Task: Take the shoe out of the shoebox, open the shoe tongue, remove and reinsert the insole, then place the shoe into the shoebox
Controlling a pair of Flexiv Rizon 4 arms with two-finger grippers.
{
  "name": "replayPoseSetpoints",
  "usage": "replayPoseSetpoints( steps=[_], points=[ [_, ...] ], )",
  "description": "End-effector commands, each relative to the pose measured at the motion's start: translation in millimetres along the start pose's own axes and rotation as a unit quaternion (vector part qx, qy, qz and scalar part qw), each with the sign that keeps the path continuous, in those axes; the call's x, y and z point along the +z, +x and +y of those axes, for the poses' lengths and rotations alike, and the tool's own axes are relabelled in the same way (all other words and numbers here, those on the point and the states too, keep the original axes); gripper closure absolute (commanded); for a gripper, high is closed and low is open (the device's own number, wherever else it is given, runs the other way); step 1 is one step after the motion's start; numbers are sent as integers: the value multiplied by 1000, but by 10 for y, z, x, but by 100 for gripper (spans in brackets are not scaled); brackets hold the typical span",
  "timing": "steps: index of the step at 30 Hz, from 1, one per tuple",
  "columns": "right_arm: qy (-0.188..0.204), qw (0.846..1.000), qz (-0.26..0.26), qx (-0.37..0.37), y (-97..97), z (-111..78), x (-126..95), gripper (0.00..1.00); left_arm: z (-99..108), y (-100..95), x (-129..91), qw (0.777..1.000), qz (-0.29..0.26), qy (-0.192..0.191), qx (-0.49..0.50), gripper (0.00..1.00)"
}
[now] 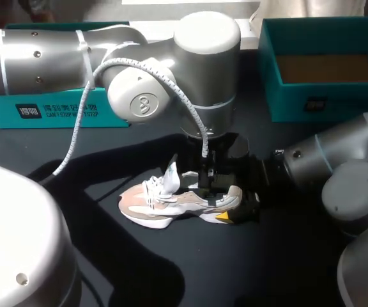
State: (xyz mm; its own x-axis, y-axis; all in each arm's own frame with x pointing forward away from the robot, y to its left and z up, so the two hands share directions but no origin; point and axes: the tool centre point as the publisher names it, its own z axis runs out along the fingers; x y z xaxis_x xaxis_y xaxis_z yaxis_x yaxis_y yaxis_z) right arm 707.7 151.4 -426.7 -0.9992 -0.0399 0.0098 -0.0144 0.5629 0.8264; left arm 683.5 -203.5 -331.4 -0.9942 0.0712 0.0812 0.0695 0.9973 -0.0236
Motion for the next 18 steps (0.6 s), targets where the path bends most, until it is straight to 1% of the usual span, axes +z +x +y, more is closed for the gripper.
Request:
replayPoseSetpoints(
  steps=[1, 2, 7, 11, 14, 18],
  points=[
    [3, 1000, 0, 0, 12, -34, 21, 100, 25, -19, 125, 1000, 7, 0, 3, 100],
    [3, 1000, 0, 0, 12, -34, 21, 100, 42, -13, 178, 1000, 12, -6, 6, 100],
    [3, 1000, 0, 0, 12, -34, 21, 100, 82, 15, 315, 1000, 21, 4, 21, 100],
    [3, 1000, 0, 0, 12, -34, 21, 100, 88, 61, 322, 999, 13, 20, 28, 100],
    [3, 1000, 0, 0, 12, -34, 21, 100, 81, 109, 312, 999, 6, 21, 33, 100],
    [3, 1000, 0, 0, 12, -34, 21, 100, 67, 130, 366, 999, 5, 21, 41, 100]
  ],
)
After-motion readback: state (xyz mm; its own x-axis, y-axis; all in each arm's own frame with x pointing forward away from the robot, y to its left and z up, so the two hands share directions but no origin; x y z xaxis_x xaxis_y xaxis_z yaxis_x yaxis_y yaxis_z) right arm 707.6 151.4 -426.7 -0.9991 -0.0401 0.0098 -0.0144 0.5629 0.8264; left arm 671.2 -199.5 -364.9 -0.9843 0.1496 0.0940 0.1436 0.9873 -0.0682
